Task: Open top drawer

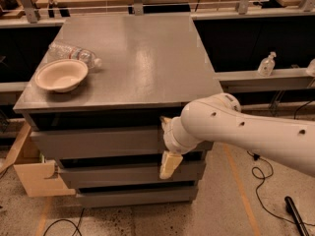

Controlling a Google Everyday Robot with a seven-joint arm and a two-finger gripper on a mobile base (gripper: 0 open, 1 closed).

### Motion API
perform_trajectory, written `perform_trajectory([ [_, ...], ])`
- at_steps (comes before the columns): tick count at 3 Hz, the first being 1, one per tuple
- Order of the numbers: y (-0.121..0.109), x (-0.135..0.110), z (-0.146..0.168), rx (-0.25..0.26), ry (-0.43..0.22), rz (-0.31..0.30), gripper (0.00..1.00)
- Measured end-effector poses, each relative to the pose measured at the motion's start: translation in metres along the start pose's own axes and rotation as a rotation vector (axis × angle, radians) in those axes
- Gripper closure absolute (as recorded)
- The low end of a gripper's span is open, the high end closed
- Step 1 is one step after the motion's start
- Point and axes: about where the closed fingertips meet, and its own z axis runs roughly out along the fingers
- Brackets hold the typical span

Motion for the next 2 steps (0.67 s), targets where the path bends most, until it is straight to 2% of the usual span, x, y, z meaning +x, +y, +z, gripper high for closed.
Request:
perform_trajectory([
  [2, -0.021, -0.017, 0.034, 0.002, -0.047, -0.009, 0.00],
])
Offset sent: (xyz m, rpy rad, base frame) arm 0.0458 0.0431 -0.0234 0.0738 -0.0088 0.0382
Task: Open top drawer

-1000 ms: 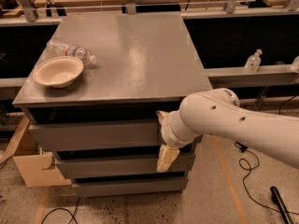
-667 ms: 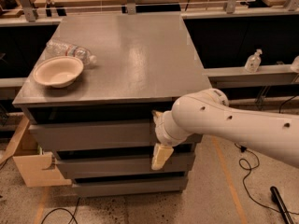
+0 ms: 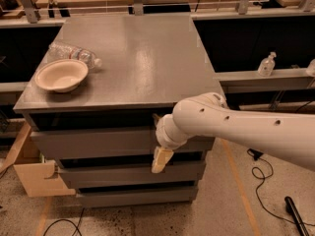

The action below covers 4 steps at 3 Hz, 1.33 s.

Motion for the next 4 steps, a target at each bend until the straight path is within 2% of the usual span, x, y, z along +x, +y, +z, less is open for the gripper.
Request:
perform_trajectory([
  [1, 0.000, -0.005, 0.009, -0.023, -0.026, -0.018, 0.18],
  [2, 0.014, 0.001, 0.001, -0.087, -0.072, -0.028, 0.50],
  [4, 0.014, -0.002, -0.008, -0.095, -0.079, -0.028, 0.95],
])
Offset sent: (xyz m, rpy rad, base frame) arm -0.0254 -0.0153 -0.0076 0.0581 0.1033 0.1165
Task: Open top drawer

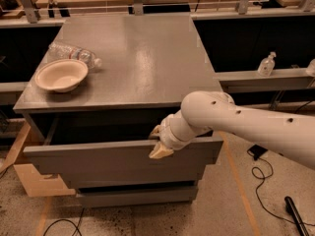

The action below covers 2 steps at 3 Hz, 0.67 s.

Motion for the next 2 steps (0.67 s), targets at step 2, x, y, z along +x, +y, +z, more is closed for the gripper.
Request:
perform_trajectory([
  [2, 0.020, 0.011, -0.020, -0.039, 0.002, 0.034, 1.00],
])
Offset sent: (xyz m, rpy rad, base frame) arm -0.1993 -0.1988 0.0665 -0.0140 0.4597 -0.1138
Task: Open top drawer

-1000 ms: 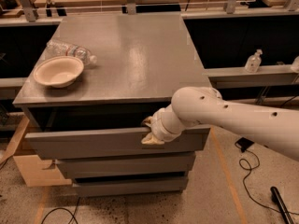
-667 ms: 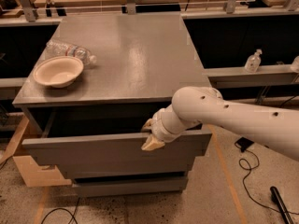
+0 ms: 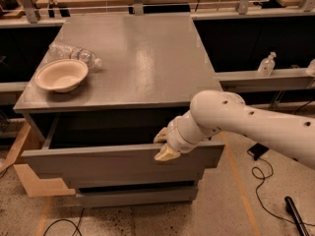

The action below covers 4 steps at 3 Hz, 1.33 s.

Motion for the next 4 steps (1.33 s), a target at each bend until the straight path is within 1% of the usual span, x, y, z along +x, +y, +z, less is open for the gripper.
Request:
perform_trajectory([
  [1, 0.0000, 0.0000, 0.0000, 0.000, 0.000, 0.000, 1.00],
  [2, 0.0006, -0.0006, 0.0005, -0.002, 0.000, -0.001, 0.85],
  [4, 0.0032, -0.0004, -0.0074, 0.021, 0.028, -0.005, 0.38],
])
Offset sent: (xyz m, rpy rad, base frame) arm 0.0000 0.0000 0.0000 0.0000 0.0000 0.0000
